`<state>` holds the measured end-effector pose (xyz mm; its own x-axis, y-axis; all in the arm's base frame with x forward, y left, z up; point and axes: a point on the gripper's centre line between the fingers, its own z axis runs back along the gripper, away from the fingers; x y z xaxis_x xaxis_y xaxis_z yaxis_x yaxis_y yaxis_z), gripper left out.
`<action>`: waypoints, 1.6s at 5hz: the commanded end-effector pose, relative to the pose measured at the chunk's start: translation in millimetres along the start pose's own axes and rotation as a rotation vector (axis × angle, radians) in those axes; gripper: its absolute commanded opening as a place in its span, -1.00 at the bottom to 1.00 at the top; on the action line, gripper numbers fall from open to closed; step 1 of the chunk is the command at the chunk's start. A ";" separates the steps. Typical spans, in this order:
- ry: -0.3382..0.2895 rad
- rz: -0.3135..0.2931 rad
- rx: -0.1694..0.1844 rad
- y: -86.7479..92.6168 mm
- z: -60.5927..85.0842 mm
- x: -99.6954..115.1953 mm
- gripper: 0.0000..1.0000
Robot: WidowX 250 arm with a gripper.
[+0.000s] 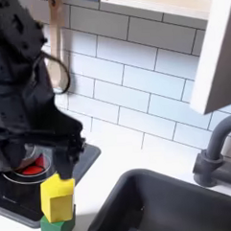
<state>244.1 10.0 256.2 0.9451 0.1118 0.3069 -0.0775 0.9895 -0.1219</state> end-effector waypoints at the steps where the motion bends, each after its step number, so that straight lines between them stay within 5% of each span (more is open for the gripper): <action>1: 0.058 -0.048 -0.001 -13.8 -2.0 -42.3 1.00; 4: 0.088 -0.051 0.023 -16.7 -0.2 -82.0 1.00; 5: 0.080 -0.020 0.053 -12.3 1.6 -86.0 1.00; 8: 0.083 -0.026 0.051 -13.1 1.8 -85.6 1.00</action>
<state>163.5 -12.3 233.5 0.9696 0.0804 0.2309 -0.0668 0.9956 -0.0660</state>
